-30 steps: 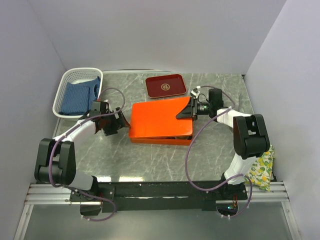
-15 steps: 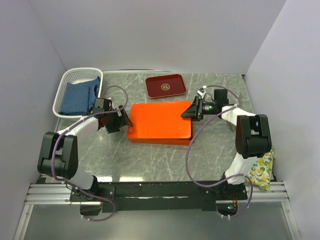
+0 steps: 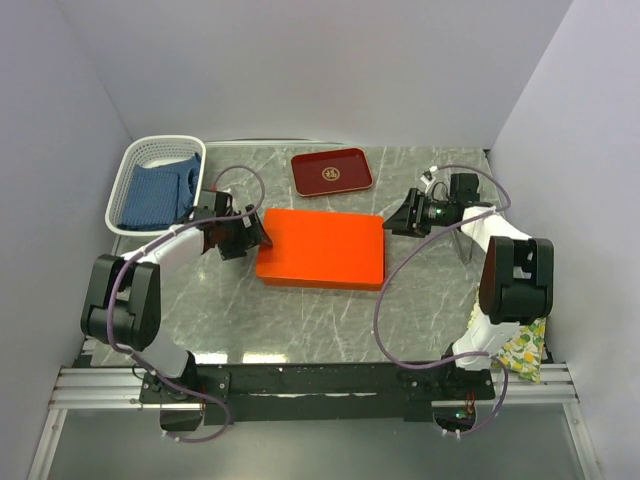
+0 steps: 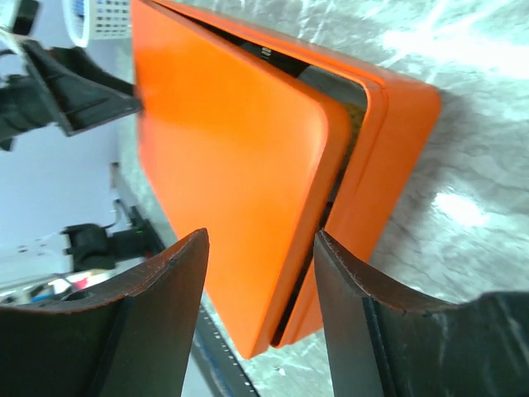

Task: Pack the cookies

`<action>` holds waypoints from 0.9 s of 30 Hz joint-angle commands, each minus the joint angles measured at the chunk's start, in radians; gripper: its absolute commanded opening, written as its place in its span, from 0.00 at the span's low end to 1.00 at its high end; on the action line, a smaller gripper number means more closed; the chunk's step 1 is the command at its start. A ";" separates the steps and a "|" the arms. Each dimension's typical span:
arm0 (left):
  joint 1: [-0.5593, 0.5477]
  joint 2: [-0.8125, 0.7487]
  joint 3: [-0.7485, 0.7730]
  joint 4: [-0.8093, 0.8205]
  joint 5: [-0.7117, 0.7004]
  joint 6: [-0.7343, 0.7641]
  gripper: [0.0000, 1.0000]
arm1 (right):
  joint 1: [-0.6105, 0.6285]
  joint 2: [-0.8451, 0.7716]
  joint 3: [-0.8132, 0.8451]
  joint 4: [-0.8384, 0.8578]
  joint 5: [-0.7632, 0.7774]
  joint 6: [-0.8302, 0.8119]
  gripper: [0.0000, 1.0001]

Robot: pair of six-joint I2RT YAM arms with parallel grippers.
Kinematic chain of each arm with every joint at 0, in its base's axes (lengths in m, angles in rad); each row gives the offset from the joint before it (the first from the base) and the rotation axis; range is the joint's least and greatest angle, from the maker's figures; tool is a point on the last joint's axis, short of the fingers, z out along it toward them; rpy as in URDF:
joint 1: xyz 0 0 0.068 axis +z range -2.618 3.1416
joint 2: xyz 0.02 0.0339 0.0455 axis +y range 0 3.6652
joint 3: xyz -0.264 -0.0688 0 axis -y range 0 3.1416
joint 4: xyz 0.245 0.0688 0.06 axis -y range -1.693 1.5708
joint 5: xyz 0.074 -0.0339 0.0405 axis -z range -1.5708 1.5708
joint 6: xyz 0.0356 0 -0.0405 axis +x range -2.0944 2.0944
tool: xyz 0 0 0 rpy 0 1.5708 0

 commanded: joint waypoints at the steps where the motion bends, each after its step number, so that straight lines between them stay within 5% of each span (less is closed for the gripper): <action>1: -0.020 0.007 0.054 0.013 -0.016 -0.010 0.90 | -0.001 -0.070 0.038 -0.046 0.085 -0.073 0.62; 17: -0.098 0.079 0.148 0.029 -0.091 -0.111 0.90 | 0.075 -0.010 0.052 -0.099 0.128 -0.133 0.71; 27: -0.202 0.156 0.286 -0.121 -0.274 -0.196 0.95 | 0.110 -0.007 0.057 -0.098 0.125 -0.136 0.71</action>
